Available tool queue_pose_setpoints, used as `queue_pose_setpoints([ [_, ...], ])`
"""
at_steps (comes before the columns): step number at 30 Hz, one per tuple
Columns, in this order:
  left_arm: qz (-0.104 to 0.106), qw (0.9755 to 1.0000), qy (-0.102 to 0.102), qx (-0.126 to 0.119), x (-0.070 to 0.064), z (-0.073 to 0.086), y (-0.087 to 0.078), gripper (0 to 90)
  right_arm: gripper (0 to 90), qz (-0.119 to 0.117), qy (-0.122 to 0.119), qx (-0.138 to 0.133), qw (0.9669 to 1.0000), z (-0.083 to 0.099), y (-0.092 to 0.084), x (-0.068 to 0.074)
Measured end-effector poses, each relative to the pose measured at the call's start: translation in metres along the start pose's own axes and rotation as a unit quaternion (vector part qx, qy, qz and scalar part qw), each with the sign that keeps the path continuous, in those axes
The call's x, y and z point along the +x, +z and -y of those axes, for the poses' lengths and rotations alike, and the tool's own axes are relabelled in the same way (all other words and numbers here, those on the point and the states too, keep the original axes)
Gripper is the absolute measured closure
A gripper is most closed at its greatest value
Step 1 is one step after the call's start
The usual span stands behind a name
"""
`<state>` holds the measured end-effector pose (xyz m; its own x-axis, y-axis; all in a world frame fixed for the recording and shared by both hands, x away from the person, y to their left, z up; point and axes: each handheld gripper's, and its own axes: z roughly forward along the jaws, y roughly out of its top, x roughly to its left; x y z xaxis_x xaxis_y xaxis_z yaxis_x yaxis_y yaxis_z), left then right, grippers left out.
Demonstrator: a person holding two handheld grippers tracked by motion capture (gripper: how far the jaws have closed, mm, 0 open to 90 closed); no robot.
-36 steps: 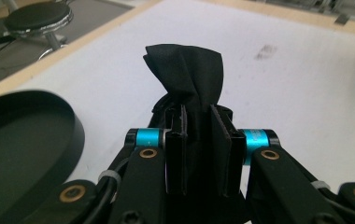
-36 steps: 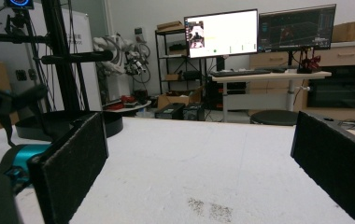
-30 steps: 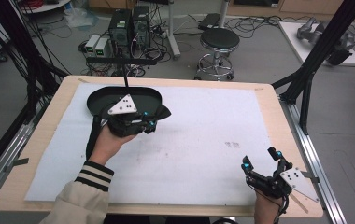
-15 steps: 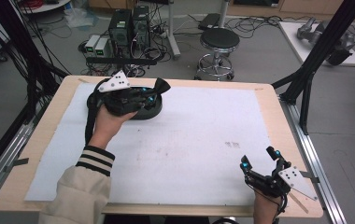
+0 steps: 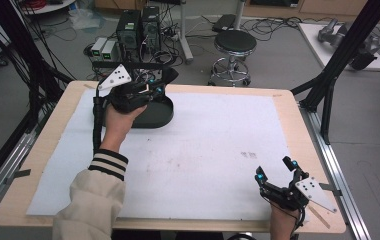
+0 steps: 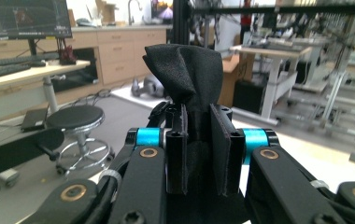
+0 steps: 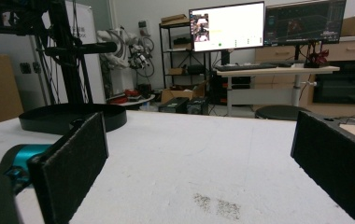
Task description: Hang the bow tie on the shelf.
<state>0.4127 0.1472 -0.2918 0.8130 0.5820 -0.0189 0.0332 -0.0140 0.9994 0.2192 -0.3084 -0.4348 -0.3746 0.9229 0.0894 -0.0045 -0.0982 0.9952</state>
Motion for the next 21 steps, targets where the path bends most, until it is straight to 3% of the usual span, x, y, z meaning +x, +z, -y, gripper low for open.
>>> queue_pose_setpoints([
  [7, 0.001, 0.9993, -0.018, -0.033, 0.015, 0.007, 0.004, 77.0, 3.0, -0.003, -0.002, 0.006, 1.0000, 0.002, 0.003, 0.000],
  [14, 0.013, 0.9988, -0.027, -0.039, 0.028, 0.012, 0.009, 77.0, 3.0, 0.002, 0.011, 0.001, 0.9999, 0.004, 0.002, -0.004],
  [21, 0.020, 0.9990, -0.013, -0.037, 0.032, 0.001, 0.020, 77.0, 3.0, 0.001, 0.007, 0.005, 1.0000, 0.005, 0.005, -0.005],
])
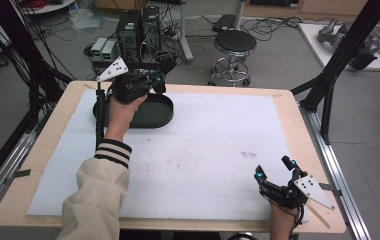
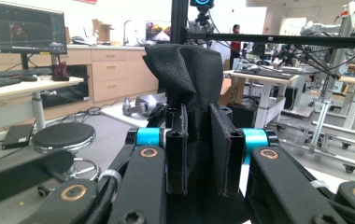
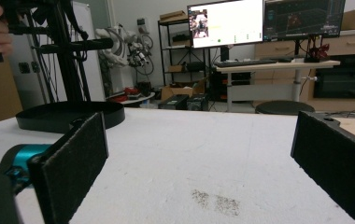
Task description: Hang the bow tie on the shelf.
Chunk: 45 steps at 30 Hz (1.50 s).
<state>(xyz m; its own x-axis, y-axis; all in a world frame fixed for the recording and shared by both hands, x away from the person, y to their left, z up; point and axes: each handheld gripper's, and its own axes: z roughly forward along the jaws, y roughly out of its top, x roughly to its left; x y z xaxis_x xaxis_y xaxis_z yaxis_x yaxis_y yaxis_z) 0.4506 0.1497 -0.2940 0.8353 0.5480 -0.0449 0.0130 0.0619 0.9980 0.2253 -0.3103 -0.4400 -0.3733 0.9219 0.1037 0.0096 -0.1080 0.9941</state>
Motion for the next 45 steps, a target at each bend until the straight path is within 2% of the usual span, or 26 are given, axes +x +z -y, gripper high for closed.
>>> queue_pose_setpoints([
  [5, -0.010, 0.9999, 0.004, 0.012, 0.006, -0.003, 0.009, 77.0, 3.0, 0.002, 0.003, -0.004, 1.0000, 0.000, -0.001, -0.003],
  [12, -0.053, 0.9985, 0.002, 0.011, 0.020, 0.000, 0.015, 77.0, 3.0, 0.002, 0.004, -0.003, 1.0000, 0.000, 0.001, -0.005],
  [13, -0.067, 0.9976, 0.005, 0.015, 0.023, 0.001, 0.015, 77.0, 3.0, 0.002, 0.005, -0.001, 1.0000, 0.001, 0.002, -0.005],
  [19, -0.111, 0.9938, 0.001, 0.002, 0.029, 0.003, 0.013, 77.0, 3.0, -0.002, 0.005, 0.002, 1.0000, 0.002, 0.003, -0.005],
  [22, -0.135, 0.9908, 0.008, 0.009, 0.031, 0.004, 0.012, 77.0, 3.0, -0.001, 0.002, -0.002, 1.0000, 0.001, 0.003, -0.005],
  [25, -0.168, 0.9855, 0.012, 0.019, 0.032, 0.008, 0.009, 76.9, 3.0, -0.002, 0.004, -0.003, 1.0000, 0.001, 0.002, -0.005],
  [26, -0.182, 0.9828, 0.005, 0.027, 0.034, 0.010, 0.007, 76.9, 3.0, -0.001, 0.005, -0.002, 1.0000, 0.001, 0.002, -0.004],
  [28, -0.201, 0.9792, 0.001, 0.031, 0.037, 0.014, 0.004, 76.9, 3.0, -0.004, 0.007, -0.004, 1.0000, 0.000, 0.002, -0.004],
  [29, -0.213, 0.9765, 0.006, 0.031, 0.037, 0.017, 0.002, 76.9, 3.0, -0.005, 0.006, -0.004, 1.0000, 0.000, 0.002, -0.004],
  [30, -0.219, 0.9752, 0.011, 0.032, 0.036, 0.018, 0.001, 76.8, 3.0, -0.004, 0.004, -0.006, 1.0000, 0.000, 0.002, -0.004],
  [31, -0.233, 0.9712, 0.026, 0.041, 0.035, 0.019, 0.000, 76.8, 3.0, -0.004, 0.004, -0.007, 1.0000, 0.000, 0.002, -0.004],
  [34, -0.251, 0.9652, 0.046, 0.056, 0.034, 0.021, -0.001, 76.6, 3.0, -0.004, 0.005, -0.006, 1.0000, 0.000, 0.002, -0.004],
  [36, -0.257, 0.9629, 0.058, 0.059, 0.032, 0.021, -0.001, 75.9, 3.0, -0.004, 0.005, -0.005, 1.0000, 0.000, 0.002, -0.003],
  [37, -0.263, 0.9601, 0.067, 0.066, 0.031, 0.022, 0.000, 74.8, 3.0, -0.004, 0.005, -0.004, 1.0000, 0.000, 0.002, -0.003],
  [39, -0.276, 0.9552, 0.078, 0.073, 0.030, 0.022, 0.001, 68.7, 3.0, -0.005, 0.002, -0.005, 1.0000, -0.001, 0.002, -0.002],
  [40, -0.289, 0.9513, 0.081, 0.071, 0.029, 0.022, 0.002, 60.6, 3.0, -0.004, 0.002, -0.005, 1.0000, -0.001, 0.002, -0.002],
  [41, -0.294, 0.9503, 0.078, 0.065, 0.028, 0.021, 0.002, 52.1, 3.0, -0.005, 0.000, -0.006, 1.0000, -0.001, 0.002, -0.002],
  [42, -0.289, 0.9525, 0.076, 0.059, 0.028, 0.020, 0.001, 50.0, 3.0, -0.006, 0.000, -0.005, 1.0000, -0.001, 0.002, -0.002],
  [44, -0.292, 0.9524, 0.076, 0.044, 0.027, 0.018, 0.001, 43.6, 3.0, -0.006, 0.001, -0.006, 1.0000, -0.001, 0.002, -0.001],
  [45, -0.290, 0.9532, 0.075, 0.039, 0.026, 0.016, 0.000, 41.0, 3.0, -0.005, 0.000, -0.006, 1.0000, -0.001, 0.002, -0.001],
])
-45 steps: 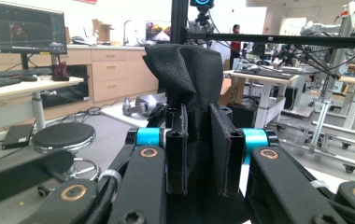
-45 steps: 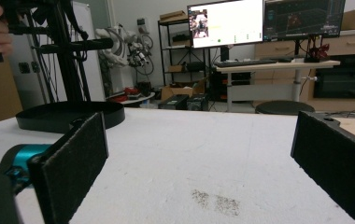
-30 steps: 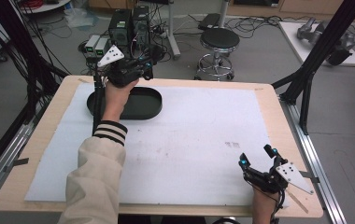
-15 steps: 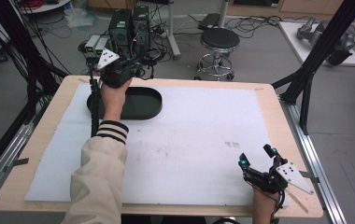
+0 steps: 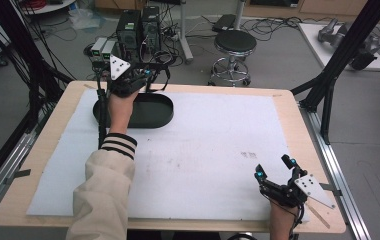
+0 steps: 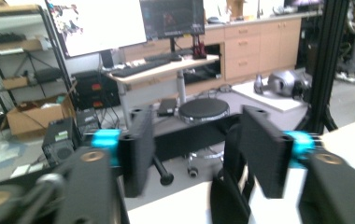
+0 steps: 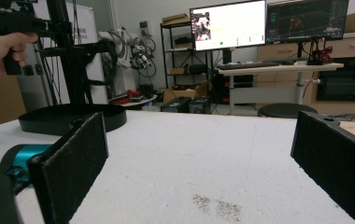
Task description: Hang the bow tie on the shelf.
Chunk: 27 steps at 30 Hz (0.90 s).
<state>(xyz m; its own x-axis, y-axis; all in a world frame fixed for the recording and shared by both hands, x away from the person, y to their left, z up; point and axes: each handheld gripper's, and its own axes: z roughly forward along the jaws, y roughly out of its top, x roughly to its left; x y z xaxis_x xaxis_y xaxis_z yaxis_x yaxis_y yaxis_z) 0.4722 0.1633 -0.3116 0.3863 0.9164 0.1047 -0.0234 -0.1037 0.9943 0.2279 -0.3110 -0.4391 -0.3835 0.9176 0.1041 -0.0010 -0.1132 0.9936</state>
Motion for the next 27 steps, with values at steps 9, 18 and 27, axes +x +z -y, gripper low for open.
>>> queue_pose_setpoints([
  [9, 0.006, 0.9994, -0.013, -0.031, -0.001, -0.013, -0.017, 32.7, 3.0, -0.002, 0.001, 0.001, 1.0000, 0.000, 0.000, 0.001],
  [18, 0.013, 0.9977, -0.022, -0.063, -0.002, -0.024, -0.059, 26.8, 3.0, -0.003, -0.003, 0.000, 1.0000, -0.001, -0.001, 0.002],
  [27, -0.006, 0.9958, -0.044, -0.080, 0.006, -0.011, -0.128, 17.9, 3.0, -0.005, -0.010, -0.007, 0.9999, -0.004, -0.003, 0.008],
])
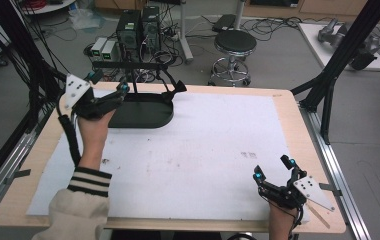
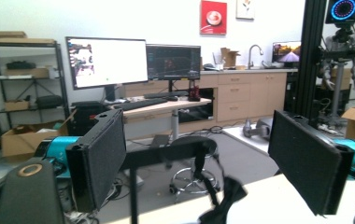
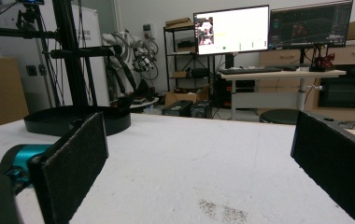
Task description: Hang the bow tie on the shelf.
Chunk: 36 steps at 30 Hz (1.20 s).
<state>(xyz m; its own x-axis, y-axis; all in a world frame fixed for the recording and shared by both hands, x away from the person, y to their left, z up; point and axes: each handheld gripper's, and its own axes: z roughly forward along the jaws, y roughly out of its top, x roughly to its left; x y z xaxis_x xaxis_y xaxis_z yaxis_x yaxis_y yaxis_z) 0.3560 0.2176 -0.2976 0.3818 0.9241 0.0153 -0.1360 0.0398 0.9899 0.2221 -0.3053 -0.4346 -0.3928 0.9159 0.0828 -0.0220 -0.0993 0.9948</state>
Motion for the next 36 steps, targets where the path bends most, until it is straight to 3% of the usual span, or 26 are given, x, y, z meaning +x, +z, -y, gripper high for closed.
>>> queue_pose_setpoints([
  [5, -0.016, 0.9998, -0.006, -0.009, 0.011, 0.007, -0.045, 14.7, 3.0, 0.000, -0.002, -0.003, 1.0000, -0.002, -0.001, 0.002],
  [7, -0.021, 0.9998, 0.001, -0.005, 0.016, 0.010, -0.061, 14.5, 3.0, 0.000, -0.003, -0.002, 1.0000, -0.002, -0.001, 0.003],
  [12, -0.024, 0.9996, -0.004, 0.014, 0.028, 0.019, -0.099, 14.3, 3.0, 0.003, -0.009, 0.000, 1.0000, -0.002, -0.002, 0.004],
  [14, -0.031, 0.9991, 0.011, 0.025, 0.032, 0.025, -0.116, 14.3, 3.0, 0.003, -0.006, -0.002, 1.0000, -0.002, -0.003, 0.004],
  [21, -0.034, 0.9983, 0.013, 0.047, 0.041, 0.042, -0.166, 14.3, 3.0, 0.004, -0.004, -0.001, 1.0000, -0.002, -0.004, 0.005],
  [26, -0.045, 0.9977, 0.008, 0.051, 0.051, 0.058, -0.184, 14.2, 3.0, 0.003, -0.012, 0.005, 0.9999, -0.001, -0.002, 0.007],
  [29, -0.051, 0.9975, -0.008, 0.047, 0.058, 0.068, -0.186, 14.2, 3.0, 0.003, -0.011, 0.006, 0.9999, 0.000, -0.003, 0.009],
  [33, -0.054, 0.9975, -0.014, 0.044, 0.064, 0.082, -0.189, 14.2, 3.0, 0.006, -0.012, 0.006, 0.9999, 0.000, -0.004, 0.010],
  [36, -0.058, 0.9974, -0.022, 0.038, 0.067, 0.093, -0.190, 14.2, 3.0, 0.009, 0.000, -0.002, 1.0000, 0.000, -0.006, 0.010],
])
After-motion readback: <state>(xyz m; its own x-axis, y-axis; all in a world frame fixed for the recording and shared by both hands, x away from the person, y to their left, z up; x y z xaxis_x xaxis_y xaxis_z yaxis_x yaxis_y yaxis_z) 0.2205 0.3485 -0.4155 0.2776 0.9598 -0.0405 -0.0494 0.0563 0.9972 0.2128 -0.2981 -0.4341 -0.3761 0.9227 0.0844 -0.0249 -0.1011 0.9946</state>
